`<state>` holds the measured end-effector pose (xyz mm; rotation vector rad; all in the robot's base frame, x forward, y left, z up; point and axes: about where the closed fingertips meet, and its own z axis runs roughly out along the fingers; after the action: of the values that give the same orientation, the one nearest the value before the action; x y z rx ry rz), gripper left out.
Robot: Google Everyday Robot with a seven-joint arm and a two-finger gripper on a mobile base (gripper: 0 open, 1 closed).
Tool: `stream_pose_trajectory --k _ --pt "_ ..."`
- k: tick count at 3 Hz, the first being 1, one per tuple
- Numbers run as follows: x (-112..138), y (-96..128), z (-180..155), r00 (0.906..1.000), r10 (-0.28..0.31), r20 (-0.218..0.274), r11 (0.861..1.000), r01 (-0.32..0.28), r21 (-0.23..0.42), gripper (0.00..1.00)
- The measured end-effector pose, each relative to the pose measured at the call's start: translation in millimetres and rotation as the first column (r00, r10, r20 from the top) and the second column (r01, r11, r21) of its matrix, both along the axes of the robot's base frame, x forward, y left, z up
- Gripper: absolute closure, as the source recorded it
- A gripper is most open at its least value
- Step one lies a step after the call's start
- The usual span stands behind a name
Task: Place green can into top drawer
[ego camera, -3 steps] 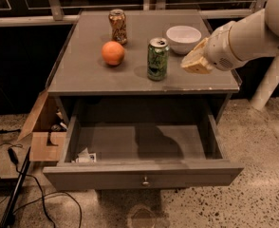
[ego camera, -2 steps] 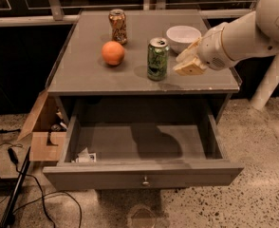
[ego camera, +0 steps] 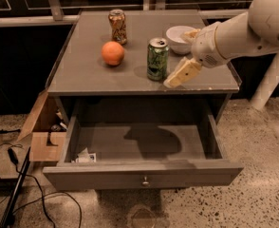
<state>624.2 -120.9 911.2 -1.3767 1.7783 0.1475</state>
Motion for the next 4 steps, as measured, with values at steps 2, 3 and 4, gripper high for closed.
stream_pose_trajectory --k 2,3,4 --pt "30 24 -22 0.9991 0.023 -0.037 0.995 -0.019 0.093 0.17" --pt "48 36 -33 0.9985 0.033 -0.044 0.989 -0.027 0.144 0.14" --pt "62 50 -39 0.9980 0.048 -0.042 0.983 -0.039 0.181 0.16"
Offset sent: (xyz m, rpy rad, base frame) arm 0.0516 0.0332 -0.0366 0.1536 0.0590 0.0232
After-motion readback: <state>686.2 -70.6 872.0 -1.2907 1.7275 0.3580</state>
